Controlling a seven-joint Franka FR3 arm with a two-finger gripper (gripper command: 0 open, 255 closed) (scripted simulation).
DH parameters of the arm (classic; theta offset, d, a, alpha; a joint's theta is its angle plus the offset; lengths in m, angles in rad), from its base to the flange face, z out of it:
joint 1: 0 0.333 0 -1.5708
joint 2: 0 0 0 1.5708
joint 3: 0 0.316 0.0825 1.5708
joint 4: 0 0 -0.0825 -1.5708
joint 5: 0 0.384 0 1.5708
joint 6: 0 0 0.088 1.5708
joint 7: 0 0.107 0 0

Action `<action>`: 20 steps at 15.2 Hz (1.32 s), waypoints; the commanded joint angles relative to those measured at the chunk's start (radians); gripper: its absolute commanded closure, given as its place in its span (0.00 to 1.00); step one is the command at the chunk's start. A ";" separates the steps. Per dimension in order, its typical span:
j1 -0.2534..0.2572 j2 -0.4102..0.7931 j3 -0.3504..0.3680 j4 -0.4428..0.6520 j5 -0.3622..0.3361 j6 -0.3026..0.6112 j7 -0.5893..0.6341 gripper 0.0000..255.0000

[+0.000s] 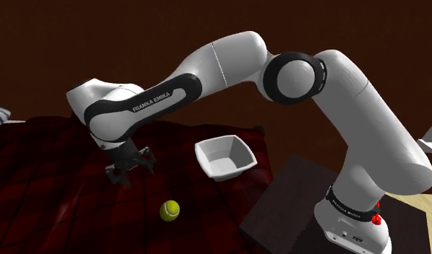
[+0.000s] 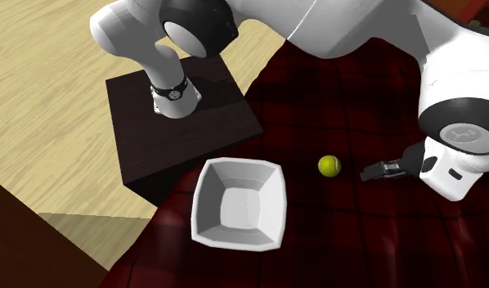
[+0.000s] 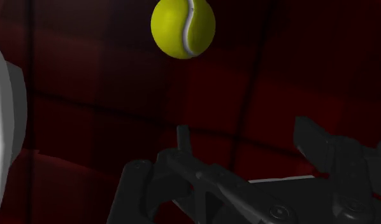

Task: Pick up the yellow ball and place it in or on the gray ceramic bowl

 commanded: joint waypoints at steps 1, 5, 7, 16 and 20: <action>-0.025 -0.088 0.001 -0.192 0.000 0.131 0.077 0.00; -0.033 -0.214 -0.014 -0.499 -0.021 0.363 0.250 0.00; -0.018 -0.254 -0.030 -0.616 -0.044 0.465 0.347 0.00; 0.010 -0.214 -0.070 -0.699 -0.098 0.599 0.441 0.00; 0.011 -0.209 -0.072 -0.699 -0.101 0.605 0.443 0.00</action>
